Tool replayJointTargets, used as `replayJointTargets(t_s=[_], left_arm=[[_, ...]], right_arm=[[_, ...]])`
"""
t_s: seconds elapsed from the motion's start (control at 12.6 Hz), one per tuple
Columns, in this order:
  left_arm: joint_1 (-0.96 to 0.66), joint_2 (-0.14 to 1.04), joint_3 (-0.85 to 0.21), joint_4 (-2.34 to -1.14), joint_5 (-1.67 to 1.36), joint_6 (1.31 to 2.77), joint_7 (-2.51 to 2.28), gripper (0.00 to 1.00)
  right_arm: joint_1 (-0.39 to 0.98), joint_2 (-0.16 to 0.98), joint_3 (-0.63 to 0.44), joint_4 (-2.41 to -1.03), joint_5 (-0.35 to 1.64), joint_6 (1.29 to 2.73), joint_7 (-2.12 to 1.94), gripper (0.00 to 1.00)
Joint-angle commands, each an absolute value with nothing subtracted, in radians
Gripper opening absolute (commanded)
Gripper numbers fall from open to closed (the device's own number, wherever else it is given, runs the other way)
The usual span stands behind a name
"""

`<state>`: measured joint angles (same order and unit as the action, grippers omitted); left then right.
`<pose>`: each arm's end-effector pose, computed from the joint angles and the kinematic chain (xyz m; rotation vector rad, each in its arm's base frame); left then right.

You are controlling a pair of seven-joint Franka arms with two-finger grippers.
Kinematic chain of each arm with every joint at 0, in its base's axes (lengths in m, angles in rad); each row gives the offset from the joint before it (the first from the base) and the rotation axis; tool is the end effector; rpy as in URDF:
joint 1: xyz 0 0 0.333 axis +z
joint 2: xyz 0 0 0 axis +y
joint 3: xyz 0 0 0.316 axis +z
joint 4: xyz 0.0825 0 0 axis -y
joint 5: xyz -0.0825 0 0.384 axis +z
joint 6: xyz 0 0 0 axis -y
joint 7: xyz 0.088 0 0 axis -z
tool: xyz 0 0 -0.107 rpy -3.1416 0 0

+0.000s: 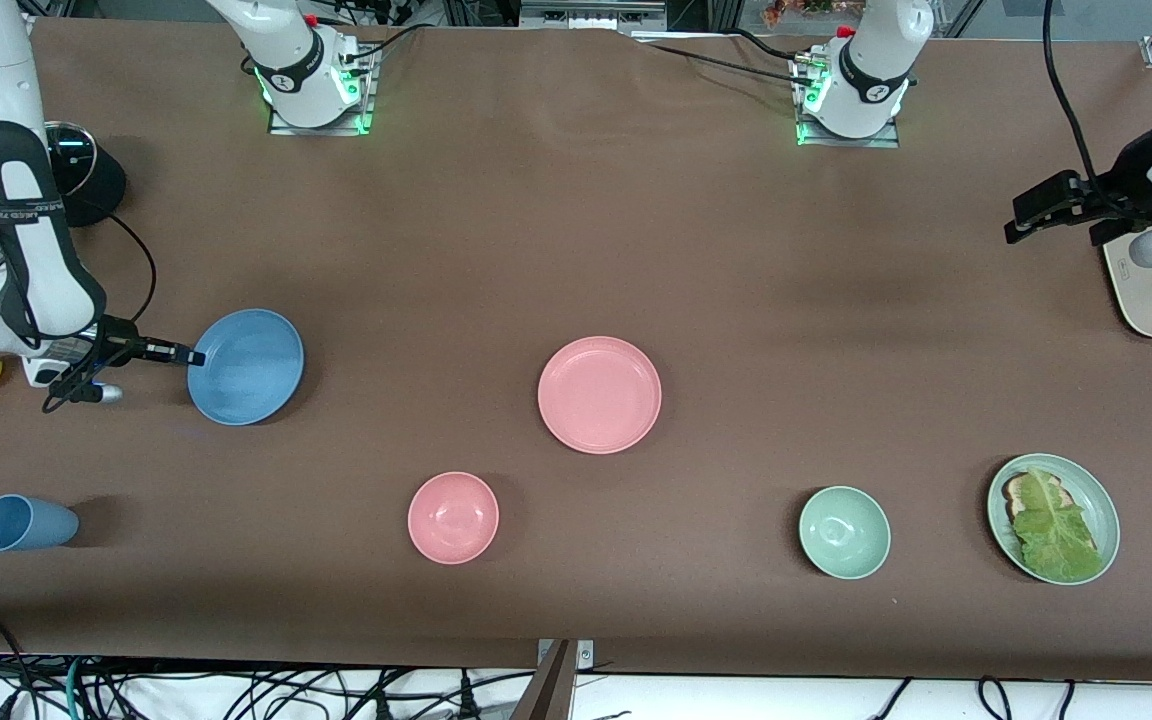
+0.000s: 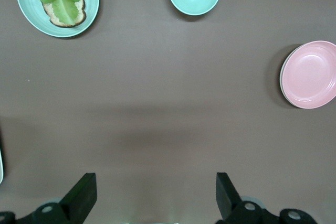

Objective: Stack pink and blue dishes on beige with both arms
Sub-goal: 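Grasp the blue plate rim and slide it toward the pink plate, then place the blue plate onto the pink plate and open the right gripper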

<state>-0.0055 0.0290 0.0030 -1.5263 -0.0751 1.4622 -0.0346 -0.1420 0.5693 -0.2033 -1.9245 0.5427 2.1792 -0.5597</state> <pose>0.5519 -0.0101 0.6205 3.0647 0.0420 -0.1449 0.5654 -0.1810 0.1769 -2.7536 0.2063 0.1784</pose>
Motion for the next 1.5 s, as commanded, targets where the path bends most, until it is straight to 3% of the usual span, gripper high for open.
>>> replayJointTargets(t_s=[0.0, 0.32, 0.55, 0.87, 1.11, 1.43], left_arm=[[0.023, 0.009, -0.012, -1.545, -0.041, 1.459, 0.062, 1.0], [0.043, 0.012, -0.014, -1.552, -0.044, 1.424, 0.083, 1.0], [0.043, 0.018, -0.014, -1.552, -0.048, 1.405, 0.08, 1.0], [0.037, 0.023, -0.014, -1.551, -0.048, 1.388, 0.08, 1.0], [0.035, 0.023, -0.014, -1.546, -0.046, 1.387, 0.081, 1.0], [0.044, 0.038, -0.011, -1.542, -0.044, 1.391, 0.081, 1.0]], right_arm=[[-0.141, 0.572, -0.198, -1.893, 0.56, 2.143, -0.571, 0.0], [-0.098, 0.569, -0.195, -1.698, 0.546, 1.838, -0.527, 0.0], [-0.007, 0.534, -0.19, -1.655, 0.545, 1.804, -0.33, 0.0], [0.217, 0.518, -0.19, -1.602, 0.548, 1.81, -0.104, 0.0], [0.388, 0.538, -0.19, -1.578, 0.558, 1.912, 0.132, 0.0], [0.581, 0.597, -0.186, -1.575, 0.561, 2.181, 0.411, 0.0]])
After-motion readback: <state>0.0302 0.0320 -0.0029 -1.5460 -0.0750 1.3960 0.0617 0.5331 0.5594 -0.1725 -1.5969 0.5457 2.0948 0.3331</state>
